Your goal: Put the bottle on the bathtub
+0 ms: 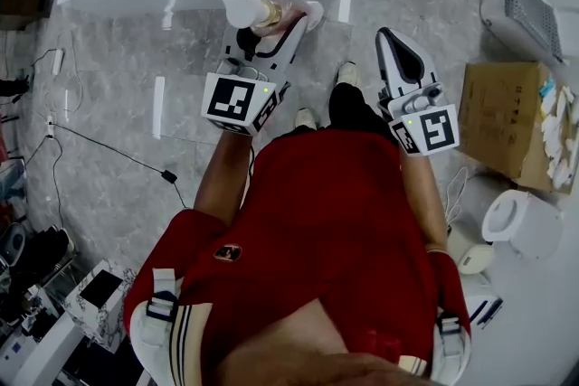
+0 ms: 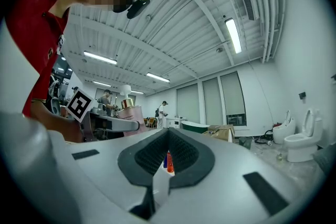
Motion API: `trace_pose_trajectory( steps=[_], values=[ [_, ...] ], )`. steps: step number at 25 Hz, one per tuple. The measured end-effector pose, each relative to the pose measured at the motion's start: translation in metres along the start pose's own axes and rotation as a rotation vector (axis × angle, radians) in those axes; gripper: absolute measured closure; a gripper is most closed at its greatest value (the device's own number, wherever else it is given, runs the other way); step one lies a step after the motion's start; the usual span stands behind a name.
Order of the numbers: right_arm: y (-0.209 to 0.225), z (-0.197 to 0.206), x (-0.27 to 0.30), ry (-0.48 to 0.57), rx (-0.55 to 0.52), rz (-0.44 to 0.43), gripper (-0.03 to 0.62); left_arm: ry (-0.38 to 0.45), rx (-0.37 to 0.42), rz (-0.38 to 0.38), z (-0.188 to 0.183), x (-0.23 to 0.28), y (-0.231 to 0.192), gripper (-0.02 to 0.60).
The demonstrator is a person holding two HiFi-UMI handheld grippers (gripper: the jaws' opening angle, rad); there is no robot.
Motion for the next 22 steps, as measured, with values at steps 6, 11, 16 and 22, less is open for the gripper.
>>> trace_pose_trajectory(
  steps=[6,11,16,22],
  values=[
    [0.03,0.005,0.024,0.009,0.014,-0.023,0.6,-0.027,0.017,-0.02,0.003,0.027,-0.011,0.356],
    [0.06,0.002,0.045,0.017,0.015,-0.042,0.6,-0.036,0.02,-0.055,0.002,0.053,-0.024,0.356],
    [0.098,0.001,0.065,0.021,0.018,-0.072,0.6,-0.046,0.031,-0.095,0.003,0.086,-0.034,0.356],
    [0.145,0.002,0.092,0.036,0.029,-0.112,0.6,-0.072,0.046,-0.142,0.008,0.127,-0.047,0.356]
  ],
)
Point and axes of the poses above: the fingertips, and each gripper's own axes: x forward along the fingers, y to its right, z out of its underside, the point moved 7 cm from there along -x, backward along the fingers, and after that the axes turned 6 degrees about x, right-handed, at the moved point
